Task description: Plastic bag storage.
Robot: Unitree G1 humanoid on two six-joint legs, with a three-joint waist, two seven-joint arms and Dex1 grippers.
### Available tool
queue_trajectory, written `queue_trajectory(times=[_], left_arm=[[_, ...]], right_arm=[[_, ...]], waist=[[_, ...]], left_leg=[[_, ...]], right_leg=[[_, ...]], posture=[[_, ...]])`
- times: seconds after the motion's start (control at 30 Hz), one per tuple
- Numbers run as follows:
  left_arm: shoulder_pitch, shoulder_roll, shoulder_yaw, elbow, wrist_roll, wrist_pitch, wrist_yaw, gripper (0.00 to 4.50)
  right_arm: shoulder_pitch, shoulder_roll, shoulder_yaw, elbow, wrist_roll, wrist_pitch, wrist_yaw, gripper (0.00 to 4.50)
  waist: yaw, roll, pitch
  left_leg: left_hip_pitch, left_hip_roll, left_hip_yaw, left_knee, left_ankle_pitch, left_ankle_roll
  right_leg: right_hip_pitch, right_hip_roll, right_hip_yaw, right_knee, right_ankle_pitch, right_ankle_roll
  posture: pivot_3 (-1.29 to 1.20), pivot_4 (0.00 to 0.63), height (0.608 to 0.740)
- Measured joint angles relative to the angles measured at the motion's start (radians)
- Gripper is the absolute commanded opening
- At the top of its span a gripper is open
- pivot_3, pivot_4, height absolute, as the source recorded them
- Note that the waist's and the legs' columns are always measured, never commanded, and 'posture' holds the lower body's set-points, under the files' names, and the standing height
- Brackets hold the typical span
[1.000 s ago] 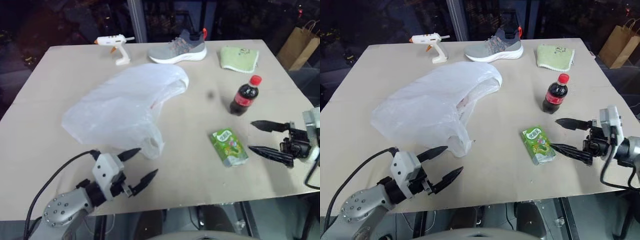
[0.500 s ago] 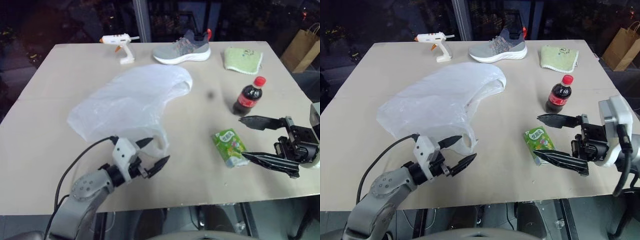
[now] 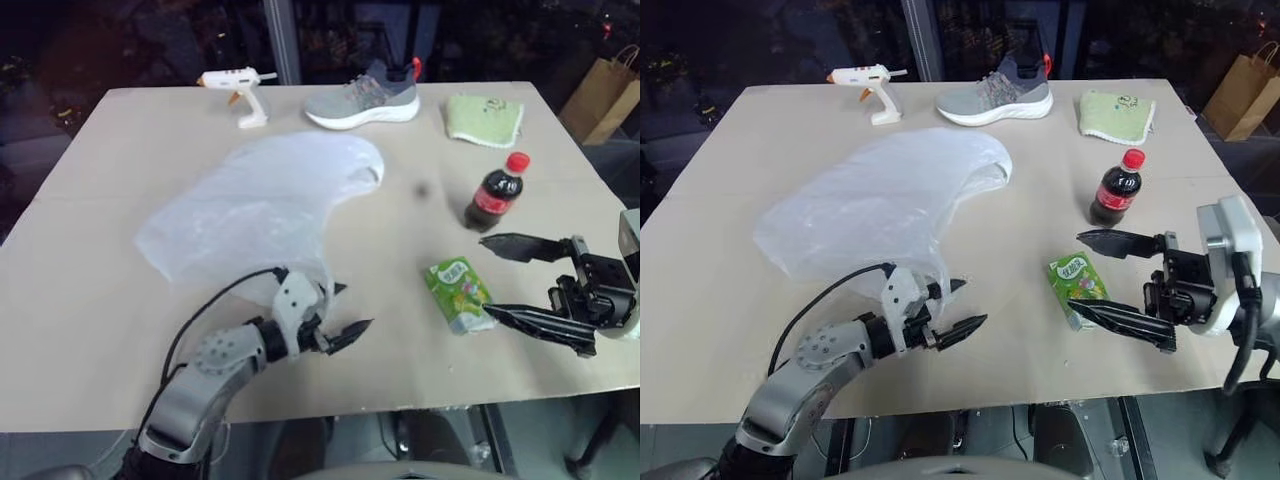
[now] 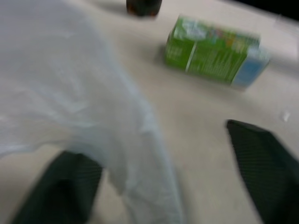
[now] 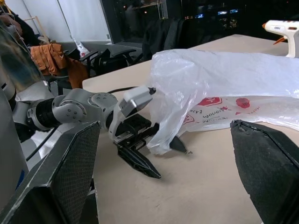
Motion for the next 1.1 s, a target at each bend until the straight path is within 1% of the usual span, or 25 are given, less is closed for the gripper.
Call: queue_trajectory(times=[0.13,0.2,0.23,0.27,0.37,0.5,0.57,0.63,0.73,0.83,0.9,1.03,1.1], left_arm=[[0.001,0.003,0.019,0.022,0.002,-0.005,0.0,1.04],[0.01,0.013,0.048,0.021,-0.003,-0.006,-0.003,0.18],[0.019,0.024,0.071,0.021,-0.007,-0.006,-0.006,0.03],[0.03,0.029,0.095,0.021,-0.02,-0.008,-0.011,0.03],[0.044,0.046,0.239,0.028,-0.075,-0.014,-0.019,0.03],[0.036,0.06,0.464,0.048,-0.183,-0.005,-0.015,0.03],[0.043,0.072,0.542,0.047,-0.237,0.01,-0.017,0.03],[0.067,0.08,0.604,0.038,-0.278,0.025,-0.017,0.03],[0.133,0.08,0.649,-0.008,-0.323,0.042,-0.013,0.03],[0.187,0.071,0.681,-0.061,-0.376,0.067,0.006,0.03],[0.205,0.069,0.693,-0.093,-0.405,0.084,0.031,0.03],[0.221,0.063,0.699,-0.124,-0.425,0.095,0.075,0.03],[0.22,0.056,0.697,-0.124,-0.43,0.097,0.096,0.03]], right_arm=[[0.007,0.001,-0.001,0.0,0.0,-0.001,-0.009,4.5],[0.006,0.005,-0.001,0.0,-0.001,-0.002,-0.014,4.5],[0.004,0.008,0.0,0.0,-0.006,-0.004,-0.018,4.5],[0.002,0.013,0.003,0.0,-0.017,-0.009,-0.027,4.5],[-0.011,0.02,0.063,0.002,-0.126,-0.026,-0.087,4.5],[-0.032,0.02,0.234,0.008,-0.338,0.005,-0.243,4.5],[-0.056,0.019,0.316,0.023,-0.424,0.041,-0.307,4.5],[-0.075,0.021,0.378,0.029,-0.476,0.082,-0.361,4.5],[-0.102,0.021,0.463,0.024,-0.559,0.147,-0.43,4.5],[-0.128,-0.012,0.509,0.011,-0.644,0.167,-0.464,4.5],[-0.134,-0.035,0.521,0.004,-0.69,0.176,-0.473,4.5],[-0.125,-0.039,0.53,-0.023,-0.762,0.211,-0.518,4.5],[-0.111,-0.035,0.528,-0.033,-0.786,0.26,-0.552,4.5]], waist=[[0.001,0.0,0.0],[0.0,0.0,0.0],[-0.001,0.0,0.0],[-0.002,0.0,0.0],[-0.001,0.0,0.0],[-0.001,0.0,0.0],[-0.001,0.0,0.0],[-0.001,0.0,0.0],[-0.001,0.0,0.0],[0.0,0.0,0.0],[0.005,-0.001,-0.001],[0.005,-0.001,-0.001],[0.005,-0.002,-0.001]], left_leg=[[-0.001,0.0,0.0,0.0,0.0,0.0],[-0.001,0.0,0.0,0.0,0.0,0.0],[0.0,0.0,-0.001,0.0,0.0,0.0],[0.0,0.0,-0.001,0.0,0.0,0.0],[0.0,0.001,-0.001,0.0,0.0,0.0],[-0.001,0.0,-0.001,0.0,0.0,0.0],[-0.002,0.0,-0.001,0.001,0.0,0.0],[-0.003,-0.001,-0.001,0.0,0.0,0.0],[-0.006,-0.001,-0.003,0.001,0.0,0.0],[-0.007,-0.001,-0.003,0.001,0.0,0.0],[-0.008,-0.001,-0.006,0.002,0.0,0.0],[-0.008,-0.002,-0.006,0.003,0.0,0.0],[-0.008,-0.002,-0.007,0.003,0.0,0.0]], right_leg=[[0.0,0.0,0.0,0.0,0.0,0.0],[0.0,0.0,0.0,0.0,0.0,0.0],[0.0,0.0,0.0,0.0,0.0,0.0],[0.0,0.0,0.0,0.0,0.0,0.0],[0.0,0.0,-0.001,0.0,0.0,0.0],[-0.001,-0.001,-0.002,0.0,0.0,0.0],[-0.001,-0.001,-0.002,0.0,0.0,0.0],[-0.002,-0.002,-0.002,0.0,0.0,0.0],[-0.005,-0.002,-0.003,0.0,0.0,0.0],[-0.006,-0.002,-0.003,0.0,0.0,0.0],[-0.006,-0.003,-0.006,0.0,0.0,0.0],[-0.005,-0.003,-0.006,0.0,0.0,-0.001],[-0.005,-0.003,-0.006,0.0,0.0,-0.001]], posture=[[0.0,0.15,0.74],[0.0,0.15,0.74],[0.0,0.15,0.74],[0.0,0.15,0.74],[0.0,0.15,0.74],[0.0,0.15,0.74],[0.0,0.15,0.74],[0.0,0.15,0.74],[0.0,0.15,0.74],[0.0,0.15,0.74],[0.0,0.15,0.74],[0.0,0.15,0.74],[0.0,0.15,0.74]])
